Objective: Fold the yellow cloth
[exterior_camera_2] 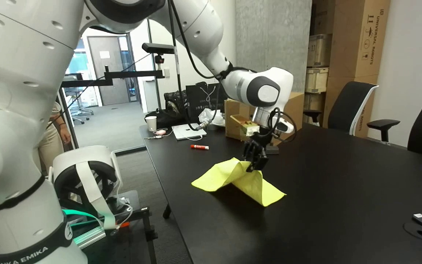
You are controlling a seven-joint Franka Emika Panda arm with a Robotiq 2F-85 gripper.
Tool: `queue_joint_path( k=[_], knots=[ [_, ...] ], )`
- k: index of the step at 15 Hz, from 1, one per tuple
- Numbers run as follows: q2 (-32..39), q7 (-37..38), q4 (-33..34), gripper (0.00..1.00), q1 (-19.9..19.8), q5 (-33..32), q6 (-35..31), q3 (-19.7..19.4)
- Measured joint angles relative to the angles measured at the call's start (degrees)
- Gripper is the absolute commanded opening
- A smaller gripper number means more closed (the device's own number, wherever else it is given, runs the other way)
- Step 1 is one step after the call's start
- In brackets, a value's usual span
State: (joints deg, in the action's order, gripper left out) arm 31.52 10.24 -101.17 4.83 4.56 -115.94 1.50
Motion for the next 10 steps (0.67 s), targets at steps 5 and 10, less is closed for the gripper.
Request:
queue_joint_path(
  k=[5,10],
  knots=[
    [8.9,-0.9,13.7,0.04,0.2,-0.5,8.9,0.1],
    [16.5,-0.2,23.2,0.38,1.6,-2.0,10.1,0.0]
  ],
)
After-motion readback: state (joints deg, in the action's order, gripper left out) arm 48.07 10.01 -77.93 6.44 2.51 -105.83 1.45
